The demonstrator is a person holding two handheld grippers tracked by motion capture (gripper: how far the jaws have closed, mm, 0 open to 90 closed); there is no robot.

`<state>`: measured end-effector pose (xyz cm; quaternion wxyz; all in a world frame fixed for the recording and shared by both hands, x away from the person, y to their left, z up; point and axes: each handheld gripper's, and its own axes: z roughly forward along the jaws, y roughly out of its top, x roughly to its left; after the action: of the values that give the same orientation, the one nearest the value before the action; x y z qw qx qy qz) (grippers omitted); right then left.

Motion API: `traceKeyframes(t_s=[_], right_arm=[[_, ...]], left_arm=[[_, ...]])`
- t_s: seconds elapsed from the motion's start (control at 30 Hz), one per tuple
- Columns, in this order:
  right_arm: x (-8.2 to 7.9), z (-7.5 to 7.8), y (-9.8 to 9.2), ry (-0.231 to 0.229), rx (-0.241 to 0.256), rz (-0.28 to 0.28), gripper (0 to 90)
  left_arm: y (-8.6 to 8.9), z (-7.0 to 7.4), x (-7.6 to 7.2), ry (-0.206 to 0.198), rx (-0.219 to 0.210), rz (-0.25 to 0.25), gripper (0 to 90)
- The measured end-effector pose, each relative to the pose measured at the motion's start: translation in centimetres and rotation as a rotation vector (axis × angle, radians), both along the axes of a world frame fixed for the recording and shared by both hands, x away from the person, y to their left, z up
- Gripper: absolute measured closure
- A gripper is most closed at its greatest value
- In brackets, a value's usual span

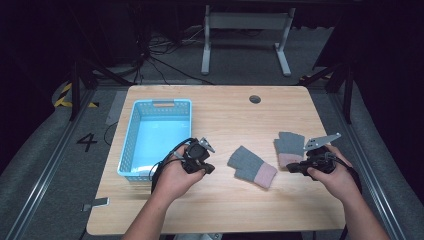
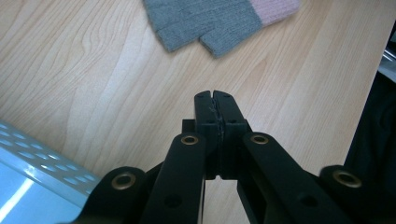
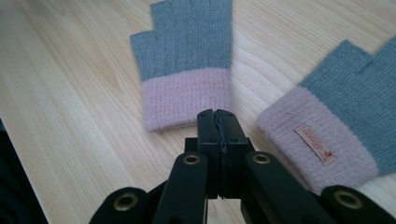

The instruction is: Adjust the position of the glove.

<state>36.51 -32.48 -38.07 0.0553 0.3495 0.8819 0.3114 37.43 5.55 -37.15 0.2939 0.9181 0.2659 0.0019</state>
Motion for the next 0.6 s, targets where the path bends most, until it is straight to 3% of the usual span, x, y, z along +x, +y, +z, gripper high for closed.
traceKeyframes(t_s=[0.3,0.6], right_arm=[[0.0,0.0,1.3,-0.006,0.026,0.026,90.0],[0.3,0.3,5.6,-0.026,0.044,0.082,90.0]], left_arm=[[0.3,0.5,-0.2,-0.013,-0.01,0.008,89.6],[0.5,0.7,-0.3,-0.011,-0.033,0.026,84.3]])
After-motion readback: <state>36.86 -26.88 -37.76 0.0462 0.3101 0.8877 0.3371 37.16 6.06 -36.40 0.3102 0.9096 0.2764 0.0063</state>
